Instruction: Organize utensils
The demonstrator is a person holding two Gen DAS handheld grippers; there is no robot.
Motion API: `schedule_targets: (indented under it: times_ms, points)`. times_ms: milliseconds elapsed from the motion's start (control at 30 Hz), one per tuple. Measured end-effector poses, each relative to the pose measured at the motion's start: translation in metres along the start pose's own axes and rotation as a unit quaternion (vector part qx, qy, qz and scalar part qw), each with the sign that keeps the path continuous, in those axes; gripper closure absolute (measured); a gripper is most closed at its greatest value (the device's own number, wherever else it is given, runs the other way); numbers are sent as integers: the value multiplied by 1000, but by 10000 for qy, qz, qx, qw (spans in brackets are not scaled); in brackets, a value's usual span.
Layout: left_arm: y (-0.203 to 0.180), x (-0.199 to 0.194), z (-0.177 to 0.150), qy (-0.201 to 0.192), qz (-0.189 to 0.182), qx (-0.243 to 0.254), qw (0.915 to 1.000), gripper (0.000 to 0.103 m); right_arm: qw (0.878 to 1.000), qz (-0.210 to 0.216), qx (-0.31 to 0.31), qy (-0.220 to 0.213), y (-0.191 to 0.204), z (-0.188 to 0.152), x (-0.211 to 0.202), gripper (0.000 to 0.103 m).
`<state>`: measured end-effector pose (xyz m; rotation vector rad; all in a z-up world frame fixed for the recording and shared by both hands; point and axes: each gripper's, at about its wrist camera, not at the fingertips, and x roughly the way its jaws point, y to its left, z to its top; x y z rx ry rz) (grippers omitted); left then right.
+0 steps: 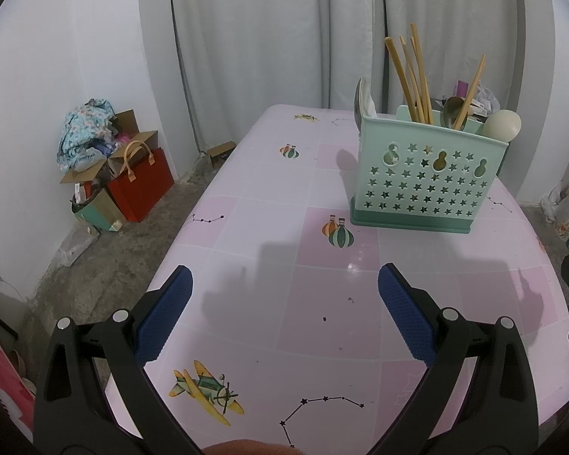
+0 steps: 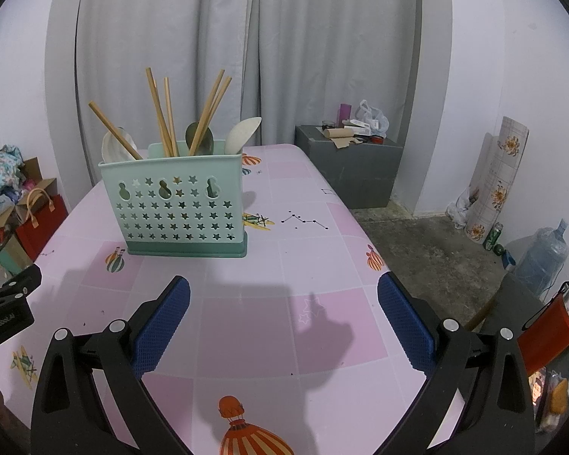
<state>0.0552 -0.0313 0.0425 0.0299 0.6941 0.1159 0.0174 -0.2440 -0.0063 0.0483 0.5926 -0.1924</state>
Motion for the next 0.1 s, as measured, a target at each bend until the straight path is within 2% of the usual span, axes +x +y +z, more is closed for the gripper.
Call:
schedule_targets:
  times_ms: [100]
  points:
    - [0, 0, 0, 2, -10, 2, 10000, 8, 10000, -1, 3, -5, -1, 0, 0, 7]
